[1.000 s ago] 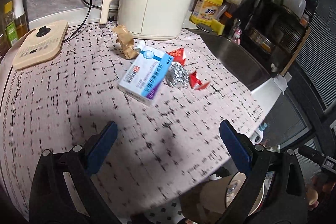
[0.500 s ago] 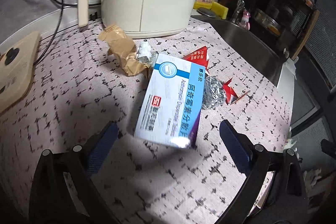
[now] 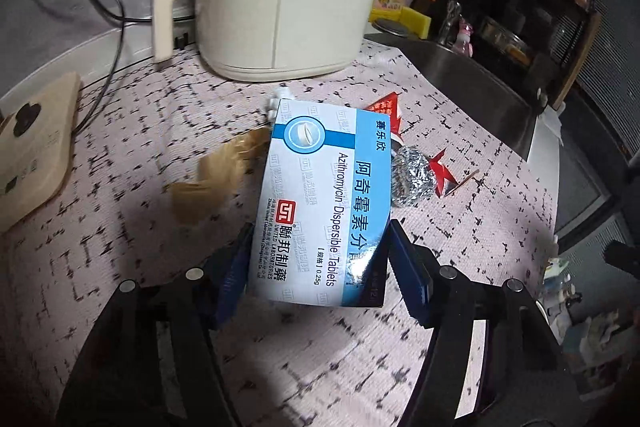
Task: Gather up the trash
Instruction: 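Grasp the blue medicine box with the left tool while the right tool grasps the red-and-white paper packet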
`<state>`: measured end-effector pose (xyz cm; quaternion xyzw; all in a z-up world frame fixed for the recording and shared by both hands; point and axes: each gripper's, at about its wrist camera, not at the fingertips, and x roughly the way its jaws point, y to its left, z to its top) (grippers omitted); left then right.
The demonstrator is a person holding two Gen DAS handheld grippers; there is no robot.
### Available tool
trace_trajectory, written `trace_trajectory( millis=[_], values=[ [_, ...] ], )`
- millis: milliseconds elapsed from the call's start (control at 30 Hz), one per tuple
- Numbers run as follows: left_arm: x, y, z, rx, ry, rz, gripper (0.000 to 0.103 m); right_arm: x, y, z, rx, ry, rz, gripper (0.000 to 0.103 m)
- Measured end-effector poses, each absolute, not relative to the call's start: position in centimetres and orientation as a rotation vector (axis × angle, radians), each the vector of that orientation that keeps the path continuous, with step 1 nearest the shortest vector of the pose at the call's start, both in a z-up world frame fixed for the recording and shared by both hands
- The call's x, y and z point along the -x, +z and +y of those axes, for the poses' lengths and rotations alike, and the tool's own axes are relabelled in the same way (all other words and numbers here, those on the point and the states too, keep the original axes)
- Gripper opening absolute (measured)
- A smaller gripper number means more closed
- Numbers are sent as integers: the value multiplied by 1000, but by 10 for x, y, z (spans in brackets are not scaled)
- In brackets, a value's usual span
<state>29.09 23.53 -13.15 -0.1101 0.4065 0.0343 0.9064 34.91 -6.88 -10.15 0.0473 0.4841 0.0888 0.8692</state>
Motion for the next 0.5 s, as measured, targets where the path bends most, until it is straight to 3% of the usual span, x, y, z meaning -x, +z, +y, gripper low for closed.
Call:
trace_trajectory(
  millis=[200,500],
  values=[
    [-260,-121,262,297,139,798,65,-368,-105,-31,-57,287,1018,94],
    [-219,-101,292,367,298,737,66,-409,-111,20,6,457,1047,76]
  ],
)
